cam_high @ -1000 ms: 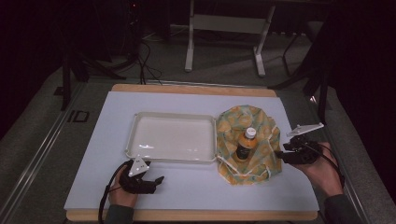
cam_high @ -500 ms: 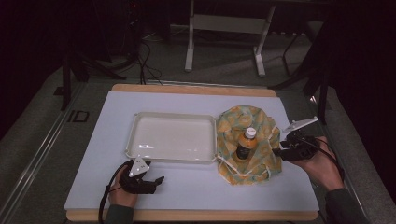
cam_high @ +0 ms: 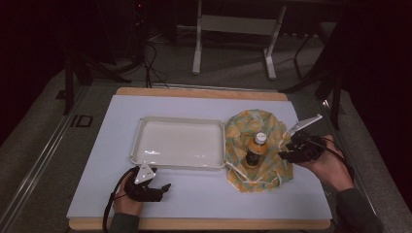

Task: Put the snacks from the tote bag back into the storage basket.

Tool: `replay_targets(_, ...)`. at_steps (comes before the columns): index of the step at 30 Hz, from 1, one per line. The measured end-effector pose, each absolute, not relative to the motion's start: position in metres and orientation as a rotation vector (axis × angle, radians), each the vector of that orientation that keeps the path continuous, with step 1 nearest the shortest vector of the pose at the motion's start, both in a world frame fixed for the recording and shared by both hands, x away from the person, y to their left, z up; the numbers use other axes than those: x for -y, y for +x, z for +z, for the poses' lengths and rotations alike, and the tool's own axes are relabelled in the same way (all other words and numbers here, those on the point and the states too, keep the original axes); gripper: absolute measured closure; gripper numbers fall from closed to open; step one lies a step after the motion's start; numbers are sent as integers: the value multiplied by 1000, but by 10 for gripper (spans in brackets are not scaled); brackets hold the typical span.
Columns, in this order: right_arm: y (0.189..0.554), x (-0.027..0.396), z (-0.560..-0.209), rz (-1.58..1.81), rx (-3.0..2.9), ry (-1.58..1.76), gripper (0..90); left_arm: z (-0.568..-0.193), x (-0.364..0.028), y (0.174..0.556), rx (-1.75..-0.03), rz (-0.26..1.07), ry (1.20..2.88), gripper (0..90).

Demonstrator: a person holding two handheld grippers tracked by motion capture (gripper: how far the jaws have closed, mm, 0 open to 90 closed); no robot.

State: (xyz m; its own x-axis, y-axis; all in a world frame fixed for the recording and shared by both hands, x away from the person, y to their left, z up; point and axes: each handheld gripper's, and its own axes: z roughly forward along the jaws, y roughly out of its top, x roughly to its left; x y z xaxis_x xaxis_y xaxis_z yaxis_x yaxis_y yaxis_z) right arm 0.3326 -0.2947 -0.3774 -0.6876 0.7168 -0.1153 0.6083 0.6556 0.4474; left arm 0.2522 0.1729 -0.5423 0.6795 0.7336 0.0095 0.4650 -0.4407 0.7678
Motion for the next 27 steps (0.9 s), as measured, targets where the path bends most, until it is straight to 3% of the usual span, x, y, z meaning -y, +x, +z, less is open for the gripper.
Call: replay_targets(27, 339, 264, -359, 551, -2657, 962, 559, -543, -171, 253, -918, 439, 2131, 223)
